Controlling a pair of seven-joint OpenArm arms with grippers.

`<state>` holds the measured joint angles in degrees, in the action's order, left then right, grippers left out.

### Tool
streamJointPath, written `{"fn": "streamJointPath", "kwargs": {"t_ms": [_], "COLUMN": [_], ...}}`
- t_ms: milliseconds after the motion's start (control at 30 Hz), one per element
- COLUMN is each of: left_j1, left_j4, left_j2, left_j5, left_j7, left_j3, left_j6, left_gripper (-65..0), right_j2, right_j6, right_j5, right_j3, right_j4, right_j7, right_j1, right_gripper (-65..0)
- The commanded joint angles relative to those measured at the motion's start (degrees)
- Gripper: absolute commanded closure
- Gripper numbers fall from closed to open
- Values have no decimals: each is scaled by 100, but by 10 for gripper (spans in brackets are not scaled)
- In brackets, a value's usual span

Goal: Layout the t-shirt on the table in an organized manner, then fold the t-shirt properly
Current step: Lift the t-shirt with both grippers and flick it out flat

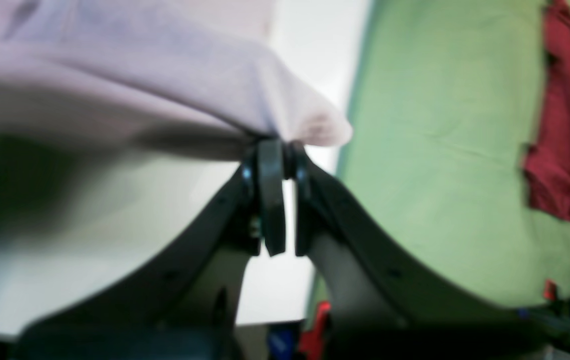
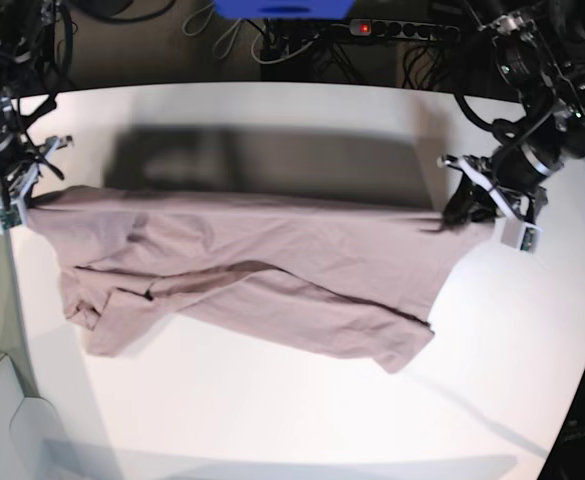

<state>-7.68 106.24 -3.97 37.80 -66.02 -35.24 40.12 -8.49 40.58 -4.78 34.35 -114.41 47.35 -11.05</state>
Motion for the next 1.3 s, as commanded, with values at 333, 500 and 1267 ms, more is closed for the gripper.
{"fn": "streamJointPath", "kwargs": {"t_ms": [333,500,1267], "left_j1": [1748,2487,6548], "left_j4": [-544,-1749,-4738], "left_j2": [-100,-170,-188], "left_j5": [444,444,-488], "left_j7": [92,136,1938], "left_j3": [21,30,2228], "left_j6": [-25,-25,-87], "left_gripper": [-2,-2,-2], "right_j2": [-245,-342,-1177], "right_j6": [-58,-58,-58], "right_j5": [-2,-37,-195], "right_j3": [77,-125,-591], "right_j4": [-124,43,3683], "right_j7": [-98,-107,-142], "right_j1": [2164,3052,7219], "right_gripper": [0,0,0]}}
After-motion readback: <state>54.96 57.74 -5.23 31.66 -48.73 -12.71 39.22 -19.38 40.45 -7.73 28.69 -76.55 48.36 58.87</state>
